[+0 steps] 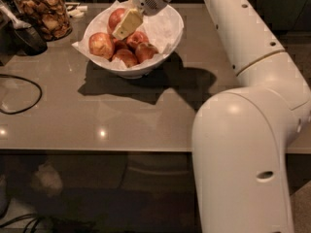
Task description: Pick apple from white bowl
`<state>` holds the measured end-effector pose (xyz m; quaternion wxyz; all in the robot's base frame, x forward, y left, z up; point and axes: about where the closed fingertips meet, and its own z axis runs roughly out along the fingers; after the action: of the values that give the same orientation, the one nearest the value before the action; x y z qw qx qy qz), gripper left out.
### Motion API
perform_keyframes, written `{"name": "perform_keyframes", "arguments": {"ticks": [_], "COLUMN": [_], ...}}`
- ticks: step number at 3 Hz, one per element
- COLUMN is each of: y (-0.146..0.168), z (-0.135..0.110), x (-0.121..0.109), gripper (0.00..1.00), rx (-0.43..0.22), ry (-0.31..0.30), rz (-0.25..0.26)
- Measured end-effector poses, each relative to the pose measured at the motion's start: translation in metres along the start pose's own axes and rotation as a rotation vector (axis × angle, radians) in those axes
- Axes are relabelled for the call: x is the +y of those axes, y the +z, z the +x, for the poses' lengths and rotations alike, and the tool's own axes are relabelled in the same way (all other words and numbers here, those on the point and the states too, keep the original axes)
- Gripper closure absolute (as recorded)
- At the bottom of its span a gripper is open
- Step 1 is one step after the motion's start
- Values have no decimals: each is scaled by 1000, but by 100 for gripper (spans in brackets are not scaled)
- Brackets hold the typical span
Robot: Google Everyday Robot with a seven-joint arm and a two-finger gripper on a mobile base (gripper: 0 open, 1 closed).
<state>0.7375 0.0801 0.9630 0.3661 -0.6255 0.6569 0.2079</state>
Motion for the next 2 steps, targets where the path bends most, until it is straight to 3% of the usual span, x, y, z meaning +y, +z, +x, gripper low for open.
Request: {"name": "perform_keyframes", "arguments": {"ticks": [1,2], "y": [-3,0], "z": [-17,-28], "x": [6,21], "gripper": [100,100], "rx": [-52,-71], "ry": [-22,-27], "rz": [26,16]}}
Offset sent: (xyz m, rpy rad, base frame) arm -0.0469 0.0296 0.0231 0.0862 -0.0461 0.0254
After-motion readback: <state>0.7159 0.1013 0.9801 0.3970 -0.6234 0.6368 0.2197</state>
